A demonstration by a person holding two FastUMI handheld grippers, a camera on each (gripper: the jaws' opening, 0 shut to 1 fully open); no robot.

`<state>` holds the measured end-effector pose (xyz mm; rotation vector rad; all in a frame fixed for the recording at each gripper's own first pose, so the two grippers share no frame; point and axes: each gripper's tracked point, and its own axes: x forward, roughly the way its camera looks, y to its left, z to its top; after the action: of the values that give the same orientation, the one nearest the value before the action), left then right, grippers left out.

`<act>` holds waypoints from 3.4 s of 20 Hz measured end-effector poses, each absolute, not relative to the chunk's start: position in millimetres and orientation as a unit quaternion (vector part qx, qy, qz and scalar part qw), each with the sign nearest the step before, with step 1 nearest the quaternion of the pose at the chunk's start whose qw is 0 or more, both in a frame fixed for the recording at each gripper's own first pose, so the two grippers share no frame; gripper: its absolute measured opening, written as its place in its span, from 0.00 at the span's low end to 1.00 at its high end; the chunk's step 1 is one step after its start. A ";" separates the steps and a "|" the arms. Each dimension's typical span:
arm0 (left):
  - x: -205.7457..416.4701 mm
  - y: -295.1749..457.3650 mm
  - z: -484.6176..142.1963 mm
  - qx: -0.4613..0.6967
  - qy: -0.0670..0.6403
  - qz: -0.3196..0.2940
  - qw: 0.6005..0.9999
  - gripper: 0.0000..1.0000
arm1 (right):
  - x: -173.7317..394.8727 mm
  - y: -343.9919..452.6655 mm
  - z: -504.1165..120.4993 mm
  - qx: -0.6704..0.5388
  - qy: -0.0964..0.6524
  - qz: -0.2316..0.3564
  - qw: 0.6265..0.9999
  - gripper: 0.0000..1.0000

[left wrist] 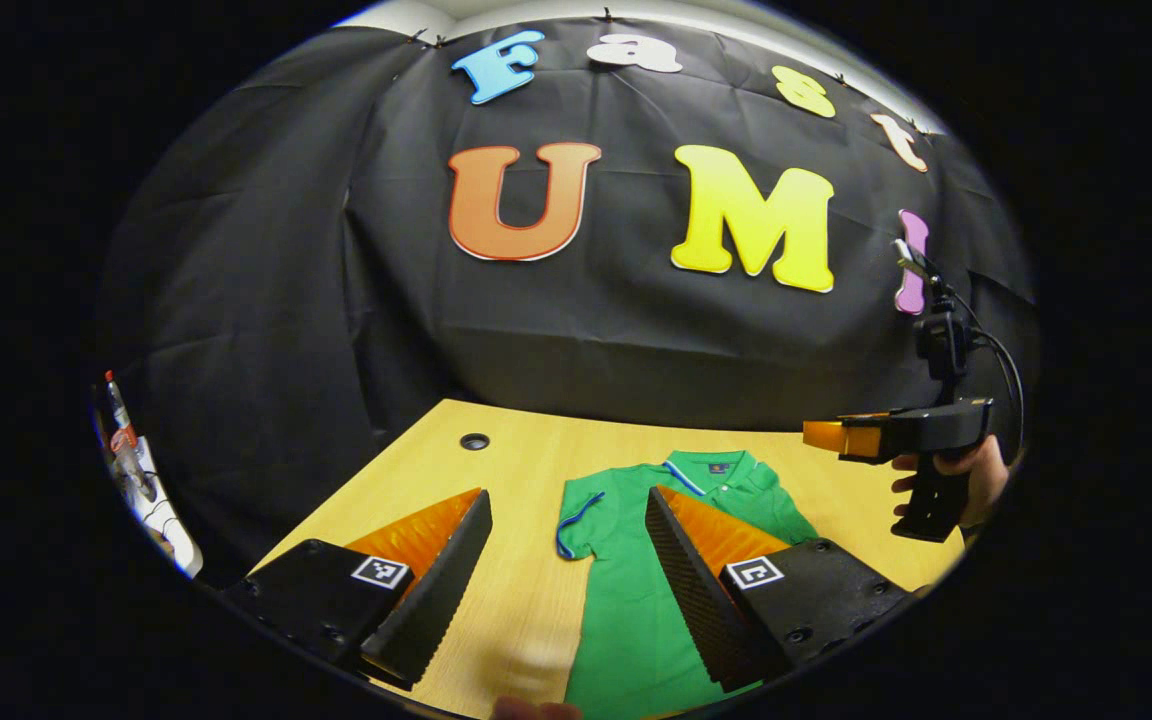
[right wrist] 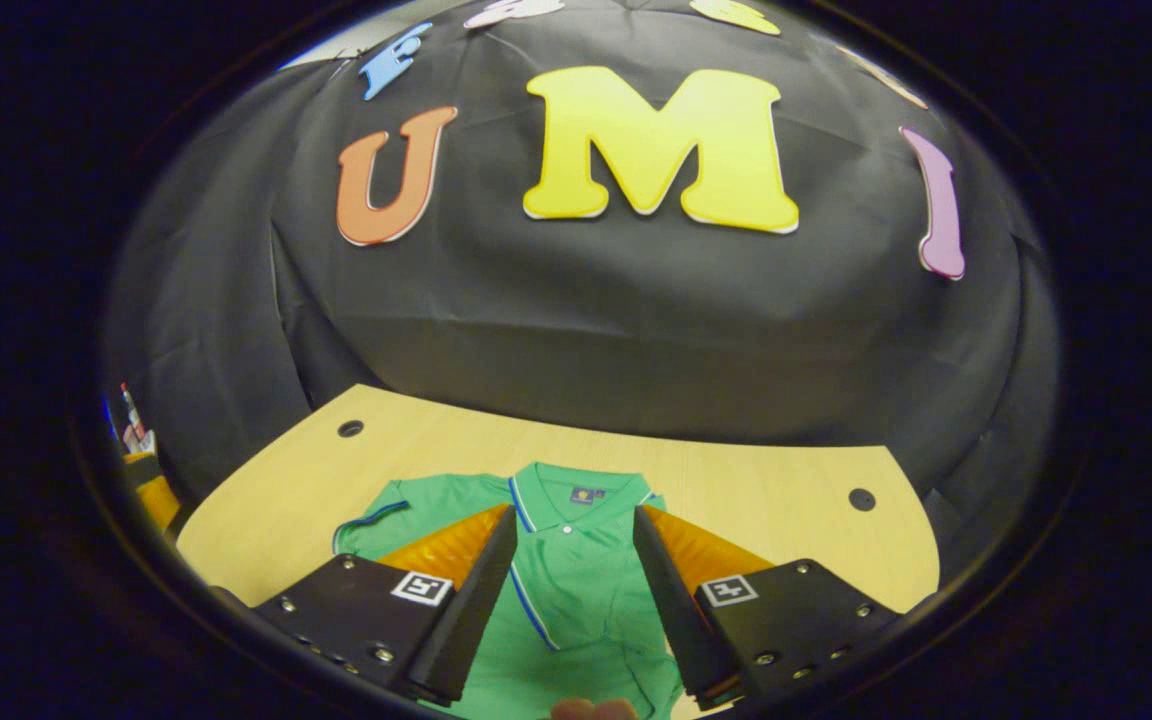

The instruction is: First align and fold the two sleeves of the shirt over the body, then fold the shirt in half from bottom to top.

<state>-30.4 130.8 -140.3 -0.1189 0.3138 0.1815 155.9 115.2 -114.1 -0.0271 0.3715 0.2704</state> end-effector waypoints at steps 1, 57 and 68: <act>-23.3 130.1 -144.2 -0.054 0.154 0.074 0.984 0.99 | 145.2 110.8 -106.7 -0.015 0.179 0.133 0.975 0.75; 161.1 159.5 -315.3 0.085 0.307 -0.080 0.944 0.03 | 12.8 -9.4 -132.3 0.058 0.232 0.018 0.971 0.75; 170.9 85.1 -237.1 0.069 0.256 -0.120 0.957 0.03 | -10.1 -45.0 -117.0 0.079 0.199 -0.003 0.977 0.75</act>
<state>170.9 85.1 -237.1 0.1407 0.5194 -0.2428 -10.1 -45.0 -117.0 0.1599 0.4005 -0.0057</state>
